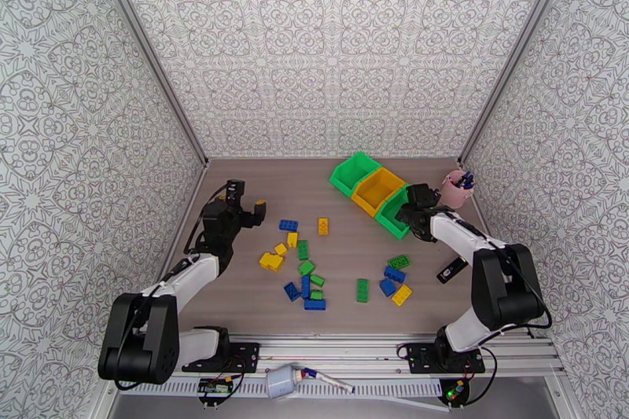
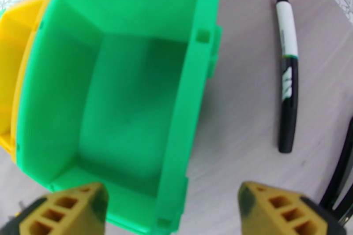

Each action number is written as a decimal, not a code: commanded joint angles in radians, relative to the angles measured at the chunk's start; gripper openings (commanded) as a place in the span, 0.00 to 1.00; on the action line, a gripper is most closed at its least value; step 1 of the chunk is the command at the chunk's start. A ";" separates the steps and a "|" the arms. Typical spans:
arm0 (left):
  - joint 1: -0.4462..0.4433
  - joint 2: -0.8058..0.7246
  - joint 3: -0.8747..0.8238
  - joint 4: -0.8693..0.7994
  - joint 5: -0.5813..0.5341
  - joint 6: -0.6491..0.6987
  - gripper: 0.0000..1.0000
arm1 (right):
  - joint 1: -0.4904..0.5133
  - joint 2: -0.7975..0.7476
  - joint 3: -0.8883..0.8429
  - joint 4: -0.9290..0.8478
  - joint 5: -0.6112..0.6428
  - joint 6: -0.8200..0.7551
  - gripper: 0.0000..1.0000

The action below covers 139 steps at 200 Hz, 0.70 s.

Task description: Sort the legos into containers by color

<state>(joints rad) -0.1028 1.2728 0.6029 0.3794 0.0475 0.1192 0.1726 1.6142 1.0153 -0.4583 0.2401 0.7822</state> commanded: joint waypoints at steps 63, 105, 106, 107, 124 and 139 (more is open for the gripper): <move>-0.181 -0.070 0.088 -0.265 0.337 0.157 1.00 | 0.005 0.037 0.027 -0.020 -0.021 0.065 0.48; -0.190 -0.069 0.078 -0.243 0.366 0.154 1.00 | 0.008 0.049 0.044 -0.027 -0.031 0.074 0.34; -0.189 -0.069 0.079 -0.243 0.367 0.154 1.00 | 0.007 0.049 0.045 -0.027 -0.031 0.074 0.34; -0.189 -0.069 0.079 -0.243 0.368 0.154 1.00 | 0.007 0.049 0.046 -0.028 -0.030 0.074 0.34; -0.187 -0.071 0.084 -0.244 0.382 0.155 1.00 | 0.010 0.052 0.055 -0.034 -0.027 0.070 0.32; -0.187 -0.077 0.086 -0.244 0.383 0.149 1.00 | 0.011 0.052 0.065 -0.037 -0.024 0.056 0.28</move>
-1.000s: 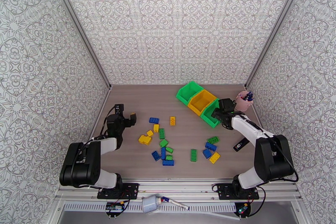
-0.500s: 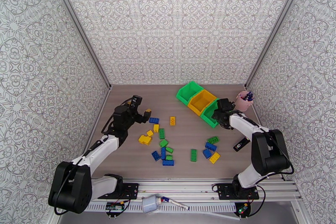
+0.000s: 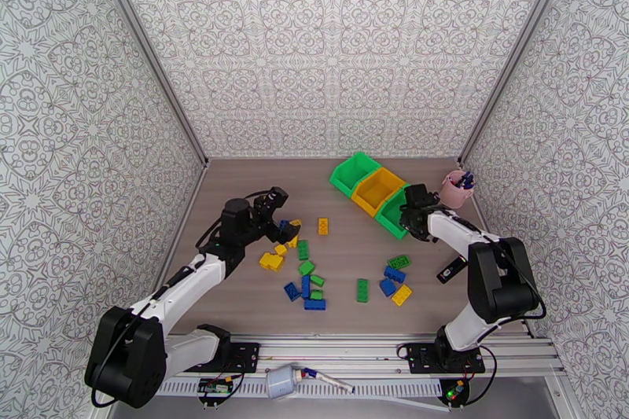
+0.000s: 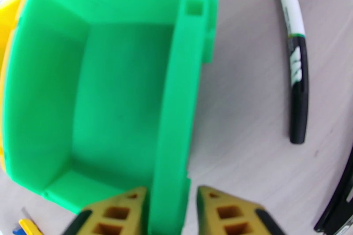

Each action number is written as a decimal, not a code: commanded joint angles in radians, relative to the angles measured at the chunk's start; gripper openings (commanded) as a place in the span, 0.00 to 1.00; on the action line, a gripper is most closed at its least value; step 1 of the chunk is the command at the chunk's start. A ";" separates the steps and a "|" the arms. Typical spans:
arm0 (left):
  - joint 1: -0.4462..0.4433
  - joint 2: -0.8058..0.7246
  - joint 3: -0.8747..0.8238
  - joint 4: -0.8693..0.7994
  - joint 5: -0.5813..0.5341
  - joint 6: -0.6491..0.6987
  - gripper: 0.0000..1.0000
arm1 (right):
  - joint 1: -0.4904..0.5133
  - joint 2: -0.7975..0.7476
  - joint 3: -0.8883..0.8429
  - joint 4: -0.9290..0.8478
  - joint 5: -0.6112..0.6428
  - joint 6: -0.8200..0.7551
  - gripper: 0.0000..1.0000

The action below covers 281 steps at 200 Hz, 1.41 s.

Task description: Sort the legos into containers by color

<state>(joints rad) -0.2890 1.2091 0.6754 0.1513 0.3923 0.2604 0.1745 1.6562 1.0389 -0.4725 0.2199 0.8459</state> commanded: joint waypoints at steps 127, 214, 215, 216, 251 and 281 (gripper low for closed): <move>-0.001 -0.124 -0.049 -0.058 0.011 -0.044 1.00 | 0.010 0.166 0.242 0.016 -0.171 -0.431 0.08; -0.015 -0.178 -0.068 -0.114 -0.039 -0.064 1.00 | 0.055 0.385 0.522 -0.039 -0.242 -0.516 0.10; -0.016 -0.178 -0.069 -0.115 -0.038 -0.064 1.00 | 0.055 0.388 0.525 -0.039 -0.242 -0.515 0.10; -0.016 -0.178 -0.069 -0.116 -0.039 -0.064 1.00 | 0.056 0.390 0.527 -0.041 -0.242 -0.515 0.10; -0.016 -0.184 -0.065 -0.134 -0.048 -0.065 1.00 | 0.081 0.453 0.608 -0.064 -0.252 -0.520 0.11; -0.015 -0.181 -0.065 -0.120 -0.083 -0.096 1.00 | 0.088 0.461 0.638 -0.074 -0.249 -0.519 0.12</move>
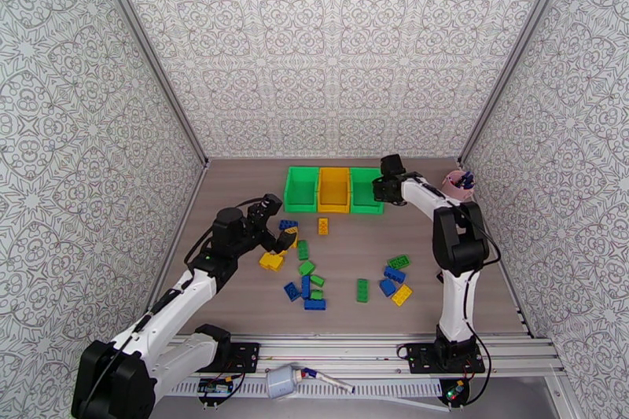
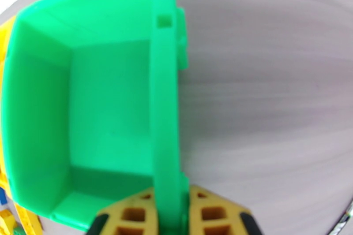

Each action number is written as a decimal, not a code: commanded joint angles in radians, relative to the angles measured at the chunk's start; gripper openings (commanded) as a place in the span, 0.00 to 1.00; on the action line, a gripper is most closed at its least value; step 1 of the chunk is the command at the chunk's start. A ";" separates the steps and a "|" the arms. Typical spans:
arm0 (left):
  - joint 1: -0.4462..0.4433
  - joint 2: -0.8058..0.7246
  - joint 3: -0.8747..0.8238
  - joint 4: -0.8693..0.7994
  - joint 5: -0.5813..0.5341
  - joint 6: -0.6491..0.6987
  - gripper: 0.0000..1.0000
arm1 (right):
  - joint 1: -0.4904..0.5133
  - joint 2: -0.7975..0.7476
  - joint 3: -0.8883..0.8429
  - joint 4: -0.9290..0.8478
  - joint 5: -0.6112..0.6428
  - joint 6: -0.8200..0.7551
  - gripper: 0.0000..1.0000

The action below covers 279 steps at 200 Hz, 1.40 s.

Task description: Sort the legos into containers by color

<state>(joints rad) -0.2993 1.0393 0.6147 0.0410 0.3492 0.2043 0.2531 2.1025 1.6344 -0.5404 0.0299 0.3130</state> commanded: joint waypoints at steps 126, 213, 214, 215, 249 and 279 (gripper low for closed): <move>-0.049 0.163 0.201 -0.230 -0.354 -0.372 1.00 | 0.057 -0.522 -0.472 0.312 -0.078 -0.140 0.92; -0.166 0.581 0.523 -0.589 -0.510 -0.559 1.00 | 0.124 -0.664 -0.603 0.288 -0.135 -0.229 0.98; -0.167 0.585 0.525 -0.591 -0.510 -0.562 1.00 | 0.125 -0.663 -0.602 0.286 -0.135 -0.230 0.98; -0.168 0.588 0.527 -0.594 -0.511 -0.566 1.00 | 0.125 -0.663 -0.602 0.284 -0.134 -0.231 0.98; -0.176 0.713 0.593 -0.666 -0.484 -0.643 0.96 | 0.139 -0.638 -0.590 0.267 -0.113 -0.242 0.98; -0.189 0.791 0.631 -0.692 -0.473 -0.683 0.90 | 0.144 -0.619 -0.579 0.261 -0.109 -0.246 0.98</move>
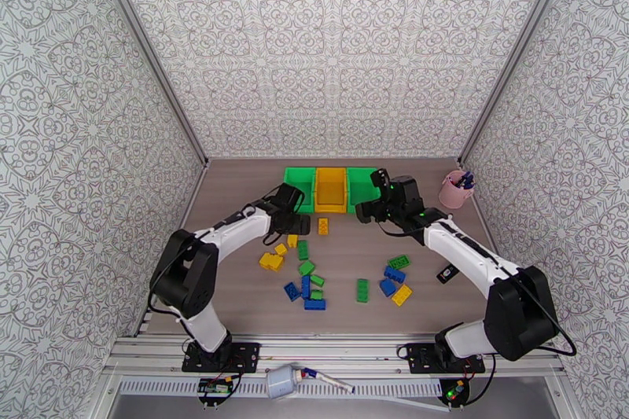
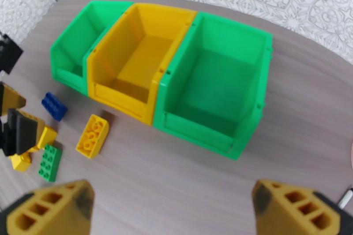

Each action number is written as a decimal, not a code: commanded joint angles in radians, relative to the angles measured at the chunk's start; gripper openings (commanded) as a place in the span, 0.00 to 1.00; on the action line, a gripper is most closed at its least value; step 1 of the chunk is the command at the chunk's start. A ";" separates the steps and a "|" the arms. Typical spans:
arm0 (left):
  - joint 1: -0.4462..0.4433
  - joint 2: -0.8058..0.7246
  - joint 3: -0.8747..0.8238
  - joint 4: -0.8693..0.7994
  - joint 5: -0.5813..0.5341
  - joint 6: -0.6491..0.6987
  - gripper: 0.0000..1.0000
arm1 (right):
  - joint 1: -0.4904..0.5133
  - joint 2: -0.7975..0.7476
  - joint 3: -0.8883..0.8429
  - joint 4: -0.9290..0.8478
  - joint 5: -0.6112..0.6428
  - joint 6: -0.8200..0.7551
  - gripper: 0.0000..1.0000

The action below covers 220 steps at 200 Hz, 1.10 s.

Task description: Sort the legos into containers by color

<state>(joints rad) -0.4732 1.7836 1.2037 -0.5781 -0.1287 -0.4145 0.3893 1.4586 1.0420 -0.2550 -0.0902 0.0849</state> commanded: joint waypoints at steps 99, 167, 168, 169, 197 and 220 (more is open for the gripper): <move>-0.024 0.114 0.063 -0.063 0.024 -0.079 0.43 | 0.023 0.046 0.027 -0.049 0.058 -0.016 0.98; -0.025 0.061 0.044 -0.059 -0.007 -0.081 0.25 | 0.048 0.036 0.024 -0.044 0.060 -0.023 0.97; -0.025 0.059 0.044 -0.059 -0.009 -0.081 0.25 | 0.049 0.036 0.023 -0.043 0.059 -0.022 0.97; -0.025 0.057 0.044 -0.059 -0.010 -0.081 0.25 | 0.049 0.035 0.024 -0.043 0.056 -0.021 0.97; -0.026 -0.007 0.045 -0.050 -0.053 -0.079 0.25 | 0.067 0.030 0.024 -0.032 0.034 -0.016 0.97; -0.023 -0.054 0.054 -0.029 -0.082 -0.069 0.26 | 0.083 0.029 0.020 -0.023 0.025 -0.005 0.97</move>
<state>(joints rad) -0.4904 1.8061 1.2407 -0.6254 -0.1577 -0.4938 0.4530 1.4963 1.0424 -0.2813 -0.0422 0.0780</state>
